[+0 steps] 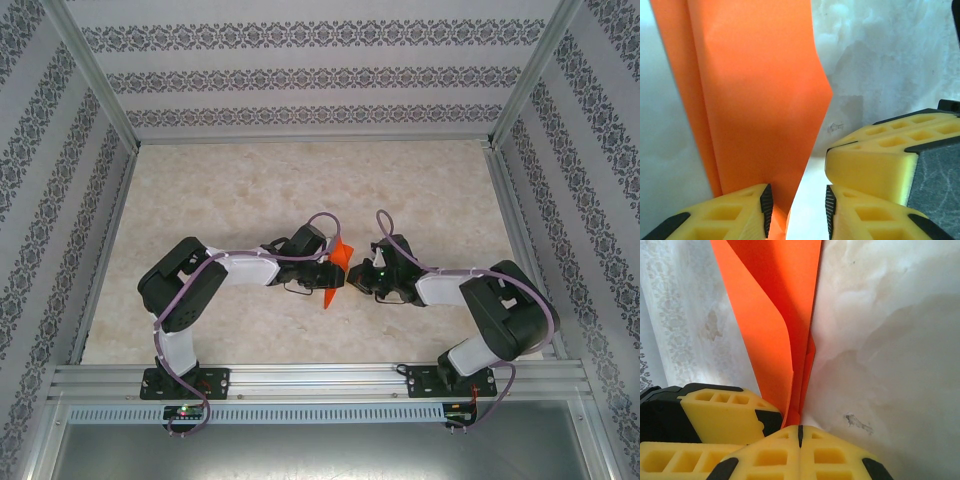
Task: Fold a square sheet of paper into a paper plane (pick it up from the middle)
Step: Fold the wing for the fifth time at the center of the table.
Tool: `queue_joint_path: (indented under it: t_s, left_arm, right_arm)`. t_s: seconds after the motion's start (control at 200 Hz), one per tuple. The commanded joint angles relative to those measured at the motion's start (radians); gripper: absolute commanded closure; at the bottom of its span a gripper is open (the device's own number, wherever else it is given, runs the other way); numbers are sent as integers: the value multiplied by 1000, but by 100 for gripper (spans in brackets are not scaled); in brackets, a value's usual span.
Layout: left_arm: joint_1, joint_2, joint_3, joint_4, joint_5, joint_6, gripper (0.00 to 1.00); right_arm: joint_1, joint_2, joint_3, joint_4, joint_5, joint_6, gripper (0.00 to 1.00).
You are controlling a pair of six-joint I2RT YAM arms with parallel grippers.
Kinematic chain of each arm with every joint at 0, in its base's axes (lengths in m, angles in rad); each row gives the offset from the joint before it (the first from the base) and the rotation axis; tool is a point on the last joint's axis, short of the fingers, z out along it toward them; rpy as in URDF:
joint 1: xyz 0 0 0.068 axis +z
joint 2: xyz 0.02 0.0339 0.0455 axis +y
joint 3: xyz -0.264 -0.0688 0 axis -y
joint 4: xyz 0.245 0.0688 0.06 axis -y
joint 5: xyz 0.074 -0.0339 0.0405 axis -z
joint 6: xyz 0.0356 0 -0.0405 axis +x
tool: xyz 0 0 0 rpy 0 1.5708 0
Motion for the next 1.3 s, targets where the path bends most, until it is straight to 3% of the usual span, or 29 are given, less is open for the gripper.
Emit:
queue_joint_path:
  t_s: [0.0,0.365,0.864,1.294]
  left_arm:
    - [-3,1,-32,51,-5,28,63]
    - [-3,-25,-44,37,-18,64,83]
    - [-3,-45,-39,12,-27,96,85]
    - [-3,-36,-25,-10,-6,124,85]
  right_arm:
    - [-19,-43,-14,-51,-4,-25,100]
    - [-74,-57,35,-117,-54,-86,100]
    - [-48,80,119,-80,-92,-109,82]
    - [-31,155,173,-43,-114,-110,81]
